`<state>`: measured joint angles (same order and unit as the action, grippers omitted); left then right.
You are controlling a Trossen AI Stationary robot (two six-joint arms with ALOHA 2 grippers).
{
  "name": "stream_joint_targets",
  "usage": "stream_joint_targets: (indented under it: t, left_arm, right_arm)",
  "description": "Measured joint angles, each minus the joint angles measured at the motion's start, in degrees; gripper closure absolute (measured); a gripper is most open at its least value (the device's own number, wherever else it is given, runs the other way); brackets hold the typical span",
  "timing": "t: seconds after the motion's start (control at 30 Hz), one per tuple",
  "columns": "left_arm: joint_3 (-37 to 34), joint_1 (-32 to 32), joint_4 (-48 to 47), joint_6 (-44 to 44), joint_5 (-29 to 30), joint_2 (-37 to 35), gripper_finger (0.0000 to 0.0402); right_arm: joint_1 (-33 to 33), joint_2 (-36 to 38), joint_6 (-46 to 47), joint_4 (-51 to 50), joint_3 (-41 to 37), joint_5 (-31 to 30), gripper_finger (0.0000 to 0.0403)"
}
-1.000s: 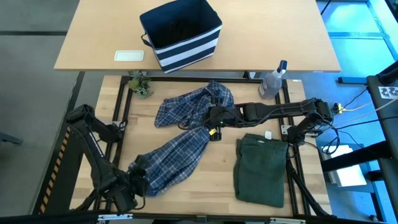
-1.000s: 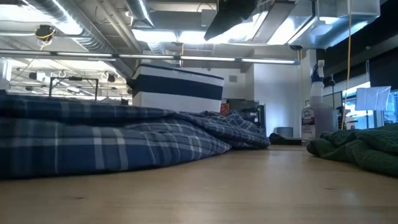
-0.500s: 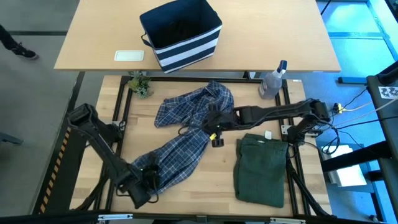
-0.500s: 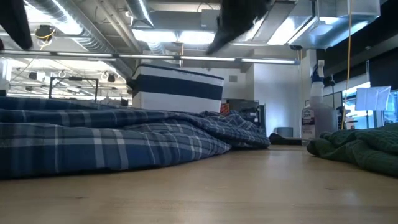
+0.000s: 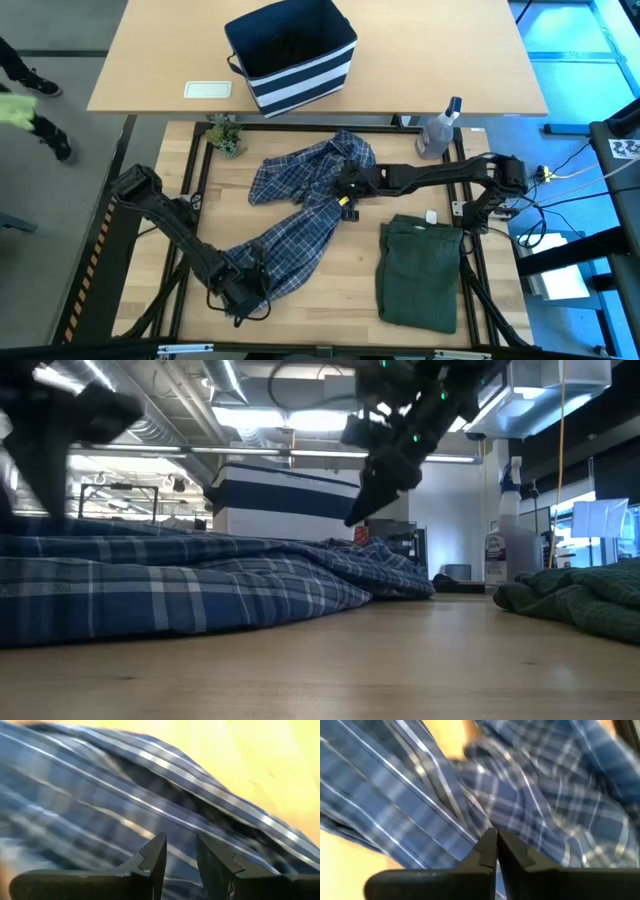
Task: Fold Laundry from Bin
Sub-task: Fold the blue checkered pants
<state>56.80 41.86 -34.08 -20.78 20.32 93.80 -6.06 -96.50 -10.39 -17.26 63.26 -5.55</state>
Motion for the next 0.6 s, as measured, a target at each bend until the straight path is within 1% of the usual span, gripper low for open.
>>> stream_joint_targets:
  t: [0.1, 0.23, 0.33, 0.43, 0.5, 0.53, 0.57, 0.6]
  left_arm:
    - [-2.18, -0.10, 2.14, -0.28, -7.50, 0.02, 0.0303]
    - [-4.28, 0.69, 1.98, -4.62, -18.89, 0.02, 0.0307]
    - [-5.06, 1.87, 2.18, -9.22, -28.87, 0.02, 0.0321]
    - [-5.25, 2.83, 2.10, -14.03, -37.03, 0.02, 0.0345]
    - [-5.23, 3.19, 2.09, -15.56, -40.64, 0.02, 0.0365]
    - [-5.23, 3.20, 1.84, -15.58, -41.35, 0.02, 0.0376]
    - [-5.23, 3.16, 1.25, -15.55, -40.91, -0.22, 0.0387]
    - [-5.23, 3.10, 0.31, -15.34, -39.07, -0.77, 0.0394]
  right_arm:
    - [-1.79, -0.49, 1.04, 0.72, -2.11, 0.65, 0.0393]
    - [-3.27, -0.98, 1.24, 0.40, -2.99, 0.65, 0.0400]
    - [-3.52, -1.88, 1.44, 0.77, -3.13, 0.62, 0.0397]
    - [-3.41, -2.24, 1.38, 1.05, -3.10, 0.55, 0.0397]
    - [-3.33, -2.51, 1.29, 1.14, -3.04, 0.42, 0.0398]
    - [-3.33, -2.54, 1.22, 0.88, -3.08, 0.42, 0.0399]
    - [-3.33, -2.54, 1.22, 1.09, -3.08, 0.29, 0.0399]
    - [-3.34, -2.54, 1.20, 1.47, -3.07, -0.12, 0.0400]
